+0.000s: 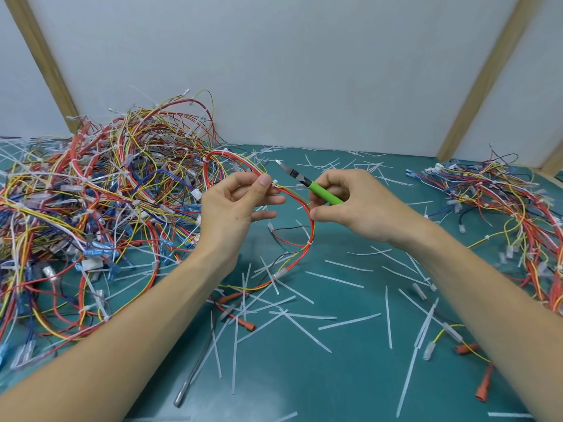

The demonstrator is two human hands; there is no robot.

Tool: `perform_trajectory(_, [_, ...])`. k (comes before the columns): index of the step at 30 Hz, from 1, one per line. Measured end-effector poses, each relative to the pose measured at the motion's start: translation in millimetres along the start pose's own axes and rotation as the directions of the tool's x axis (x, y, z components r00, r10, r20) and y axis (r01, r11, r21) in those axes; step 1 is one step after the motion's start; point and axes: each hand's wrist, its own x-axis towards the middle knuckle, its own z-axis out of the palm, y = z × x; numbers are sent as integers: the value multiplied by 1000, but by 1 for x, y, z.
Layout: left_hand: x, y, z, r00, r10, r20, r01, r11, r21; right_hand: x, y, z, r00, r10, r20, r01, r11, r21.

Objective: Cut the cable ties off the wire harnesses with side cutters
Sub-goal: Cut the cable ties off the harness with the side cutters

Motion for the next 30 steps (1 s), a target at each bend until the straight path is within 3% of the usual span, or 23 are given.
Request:
perform_trajectory(12, [0,-2,0,999,-4,38,3,999,49,0,0,0,999,-24,-25,23,999,-40])
perform_trajectory(17, [-5,-7,3,979,-11,203,-42,966,255,1,-1,-3,995,-44,-89,42,999,-22])
perform_trajectory(22, [-17,-15,10,914,-43,403,-163,871,463,0,-7,-6,979,-104,-176,106,994,5])
perform_trajectory(30, [-19,-10,12,921,82,381,-264,850,455,-6,-18,5,967,-175,-185,193,978,80])
